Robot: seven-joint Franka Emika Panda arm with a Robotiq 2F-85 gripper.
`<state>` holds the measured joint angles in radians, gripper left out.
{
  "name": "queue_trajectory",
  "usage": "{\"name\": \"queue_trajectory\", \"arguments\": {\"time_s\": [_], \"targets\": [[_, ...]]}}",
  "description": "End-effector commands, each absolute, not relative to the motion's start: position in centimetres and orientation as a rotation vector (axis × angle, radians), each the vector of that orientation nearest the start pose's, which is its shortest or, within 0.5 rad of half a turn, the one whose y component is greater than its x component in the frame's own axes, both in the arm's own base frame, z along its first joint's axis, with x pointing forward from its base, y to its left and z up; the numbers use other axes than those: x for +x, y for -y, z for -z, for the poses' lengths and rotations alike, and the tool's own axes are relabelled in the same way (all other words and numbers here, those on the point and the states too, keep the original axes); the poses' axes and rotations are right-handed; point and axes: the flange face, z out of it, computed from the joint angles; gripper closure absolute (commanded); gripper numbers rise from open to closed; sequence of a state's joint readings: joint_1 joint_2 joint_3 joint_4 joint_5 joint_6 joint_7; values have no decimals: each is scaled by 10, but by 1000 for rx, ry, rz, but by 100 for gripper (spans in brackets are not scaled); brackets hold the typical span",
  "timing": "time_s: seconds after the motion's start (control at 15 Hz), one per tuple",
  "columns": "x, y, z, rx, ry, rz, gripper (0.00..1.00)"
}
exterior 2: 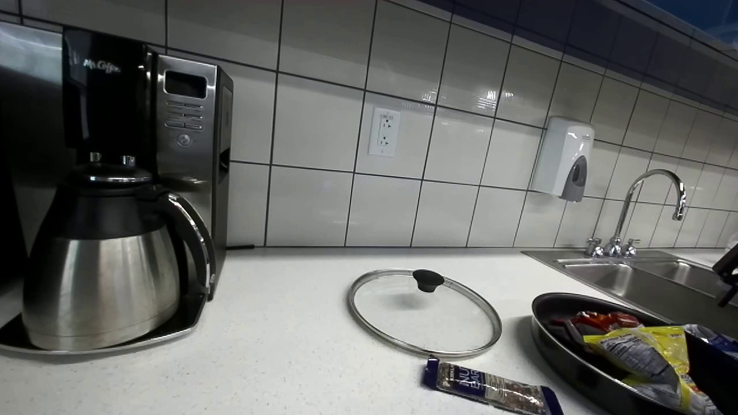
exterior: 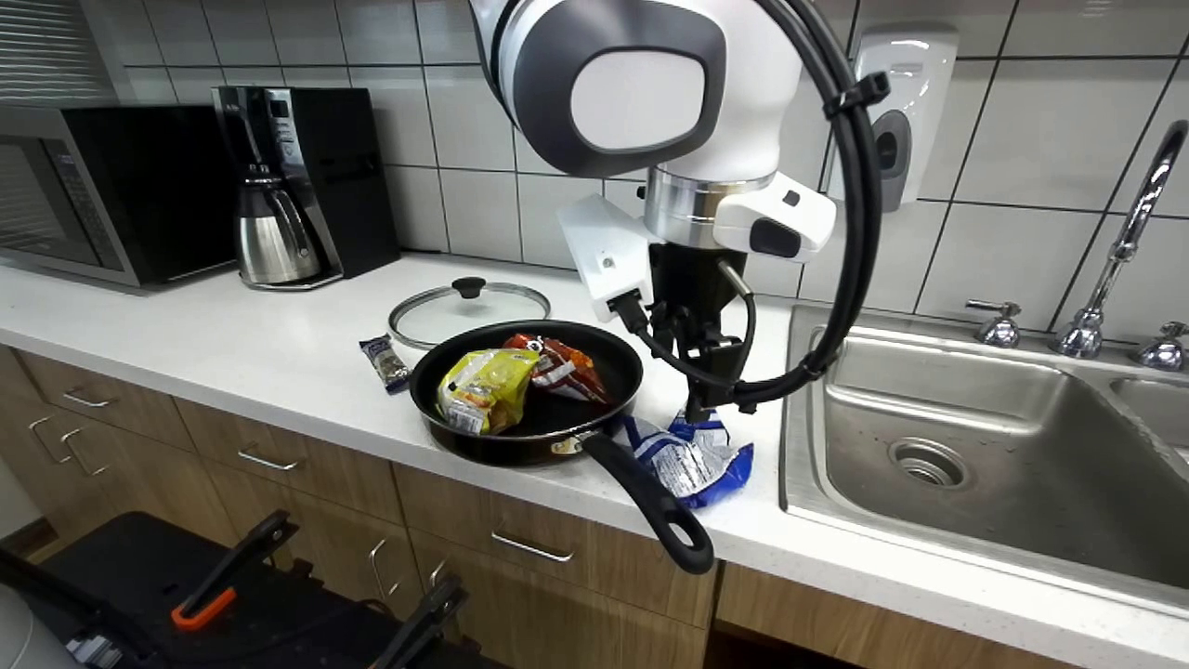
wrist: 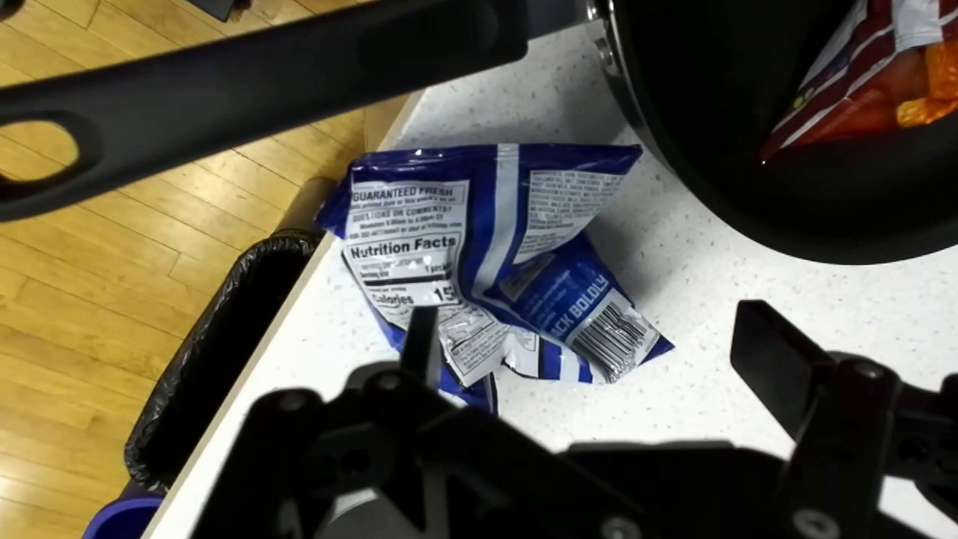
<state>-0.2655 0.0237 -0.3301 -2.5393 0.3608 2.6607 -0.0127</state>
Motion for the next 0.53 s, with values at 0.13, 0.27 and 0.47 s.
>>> {"name": "queue_trajectory", "arguments": {"time_s": [0.13, 0.27, 0.47], "targets": [[381, 269, -273, -2684, -1277, 200, 0], [382, 272, -272, -2699, -1300, 235, 0], [383, 275, -269, -2706, -1308, 271, 0]]}}
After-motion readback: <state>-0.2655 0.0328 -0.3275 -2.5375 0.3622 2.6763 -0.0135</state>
